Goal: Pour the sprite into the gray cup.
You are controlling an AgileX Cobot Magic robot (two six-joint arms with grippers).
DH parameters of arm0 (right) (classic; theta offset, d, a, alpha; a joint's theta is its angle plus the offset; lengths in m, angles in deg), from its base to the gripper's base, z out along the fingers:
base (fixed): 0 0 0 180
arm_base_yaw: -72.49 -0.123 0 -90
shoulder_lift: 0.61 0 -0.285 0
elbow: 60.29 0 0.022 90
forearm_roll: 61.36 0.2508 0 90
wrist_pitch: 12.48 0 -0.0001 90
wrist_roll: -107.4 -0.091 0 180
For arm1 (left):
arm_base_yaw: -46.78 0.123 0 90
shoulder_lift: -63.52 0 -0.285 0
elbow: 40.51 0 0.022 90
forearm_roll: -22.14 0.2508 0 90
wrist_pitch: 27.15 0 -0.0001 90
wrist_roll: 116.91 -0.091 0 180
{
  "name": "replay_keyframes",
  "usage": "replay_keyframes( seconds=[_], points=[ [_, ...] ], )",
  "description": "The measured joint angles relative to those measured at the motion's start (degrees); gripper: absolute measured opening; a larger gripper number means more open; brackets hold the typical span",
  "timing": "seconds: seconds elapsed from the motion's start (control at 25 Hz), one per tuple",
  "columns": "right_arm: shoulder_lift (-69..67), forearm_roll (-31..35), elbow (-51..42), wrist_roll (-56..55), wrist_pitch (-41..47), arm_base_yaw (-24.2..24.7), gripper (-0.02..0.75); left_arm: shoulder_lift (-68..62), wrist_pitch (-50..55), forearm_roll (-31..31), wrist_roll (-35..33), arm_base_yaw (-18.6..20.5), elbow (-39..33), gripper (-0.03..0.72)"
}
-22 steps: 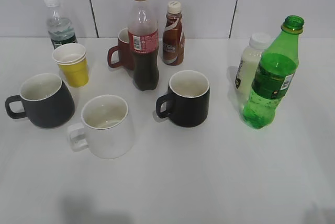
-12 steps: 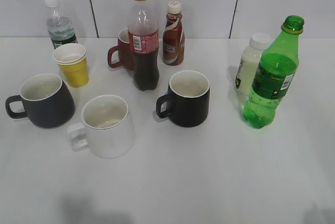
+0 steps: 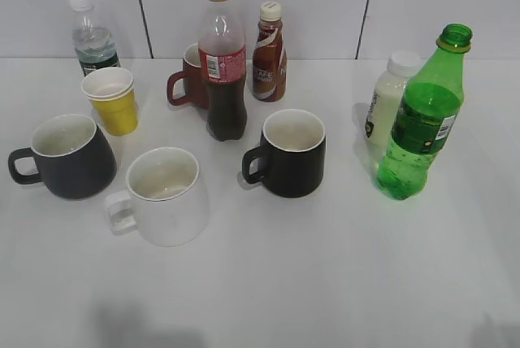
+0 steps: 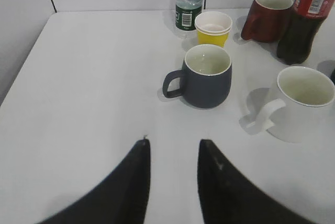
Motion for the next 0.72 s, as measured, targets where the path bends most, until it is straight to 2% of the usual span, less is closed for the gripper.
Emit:
replay_keyframes(
  seconds=[0.48,0.56,0.72],
  points=[
    [0.0,0.0,0.0,0.0,0.0,0.0,0.575,-0.1,-1.2,-0.2,0.0,0.0,0.4,0.239],
    [0.0,0.0,0.0,0.0,0.0,0.0,0.575,-1.5,-9.2,0.1,0.0,0.0,1.1,0.239],
    [0.0,0.0,0.0,0.0,0.0,0.0,0.575,-11.4,-34.2,3.2,0.0,0.0,-0.7,0.239]
  ],
)
